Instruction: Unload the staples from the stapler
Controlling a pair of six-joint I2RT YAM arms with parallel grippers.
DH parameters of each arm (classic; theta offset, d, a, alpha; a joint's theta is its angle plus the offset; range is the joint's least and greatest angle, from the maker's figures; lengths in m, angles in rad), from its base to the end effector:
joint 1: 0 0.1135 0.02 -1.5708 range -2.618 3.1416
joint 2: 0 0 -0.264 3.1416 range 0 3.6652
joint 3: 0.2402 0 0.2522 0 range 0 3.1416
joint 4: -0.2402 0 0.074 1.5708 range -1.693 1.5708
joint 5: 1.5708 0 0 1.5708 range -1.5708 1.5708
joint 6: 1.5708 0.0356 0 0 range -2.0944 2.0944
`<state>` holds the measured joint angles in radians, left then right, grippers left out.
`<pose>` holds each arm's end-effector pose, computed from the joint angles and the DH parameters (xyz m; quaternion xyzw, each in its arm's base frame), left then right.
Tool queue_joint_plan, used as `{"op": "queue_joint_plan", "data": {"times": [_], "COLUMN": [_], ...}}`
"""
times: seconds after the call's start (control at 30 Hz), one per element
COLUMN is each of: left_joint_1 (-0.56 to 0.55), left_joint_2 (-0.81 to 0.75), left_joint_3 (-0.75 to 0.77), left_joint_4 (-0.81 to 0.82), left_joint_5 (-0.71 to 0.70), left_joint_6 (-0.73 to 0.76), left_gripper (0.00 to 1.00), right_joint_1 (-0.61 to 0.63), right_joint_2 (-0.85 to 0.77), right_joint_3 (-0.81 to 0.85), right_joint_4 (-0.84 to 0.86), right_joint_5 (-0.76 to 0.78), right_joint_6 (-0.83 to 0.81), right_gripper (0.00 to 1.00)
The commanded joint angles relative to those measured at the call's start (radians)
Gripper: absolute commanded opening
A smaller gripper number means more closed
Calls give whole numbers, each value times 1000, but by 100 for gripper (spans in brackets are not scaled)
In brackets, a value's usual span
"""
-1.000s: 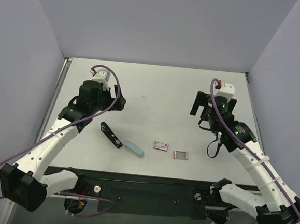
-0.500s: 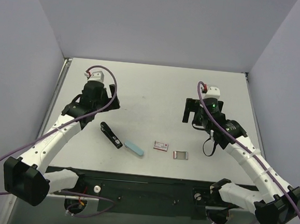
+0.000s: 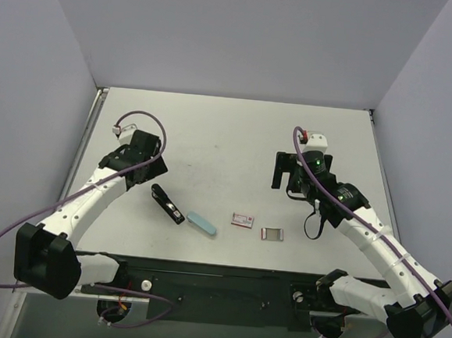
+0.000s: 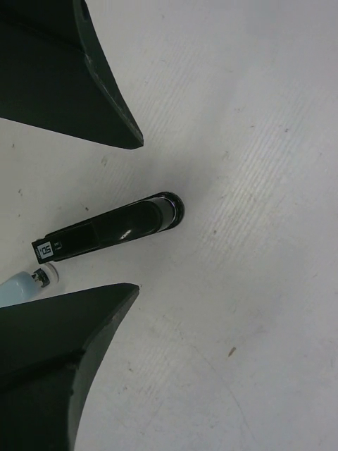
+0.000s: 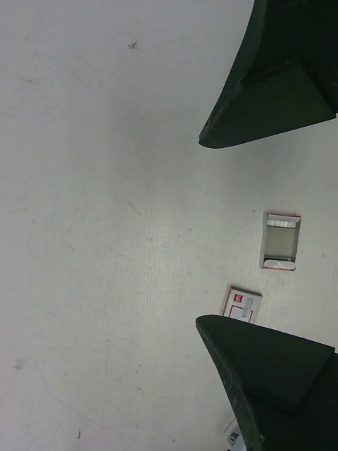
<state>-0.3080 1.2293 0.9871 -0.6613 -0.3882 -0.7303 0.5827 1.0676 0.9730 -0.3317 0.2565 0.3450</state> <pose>0.2423 -0.0629 0.2777 -0.2561 0.8933 -0.0012 0.3694 0.2062 0.1250 0.3365 -0.0301 0.8361 0.1441 0.5284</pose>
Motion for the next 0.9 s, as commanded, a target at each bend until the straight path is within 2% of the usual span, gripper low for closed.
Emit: {"op": "queue_joint_plan", "data": {"times": [0.0, 0.17, 0.43, 0.87], "left_joint_1": [-87, -152, -177, -177], "left_joint_2": [50, 96, 185, 294], "left_joint_3": [77, 125, 139, 122], "left_joint_4": [-155, -251, -319, -270], "left_joint_5": [-147, -224, -212, -199], "left_joint_6": [-156, -265, -395, -420], "left_gripper": [88, 87, 87, 87], "right_joint_1": [11, 23, 29, 35], "right_joint_2": [12, 17, 29, 55], "right_joint_3": [-4, -7, -10, -17], "right_joint_4": [-32, -43, -43, -44], "right_joint_5": [29, 27, 24, 15], "right_joint_6": [25, 34, 35, 32], "right_gripper": [100, 100, 100, 100]}}
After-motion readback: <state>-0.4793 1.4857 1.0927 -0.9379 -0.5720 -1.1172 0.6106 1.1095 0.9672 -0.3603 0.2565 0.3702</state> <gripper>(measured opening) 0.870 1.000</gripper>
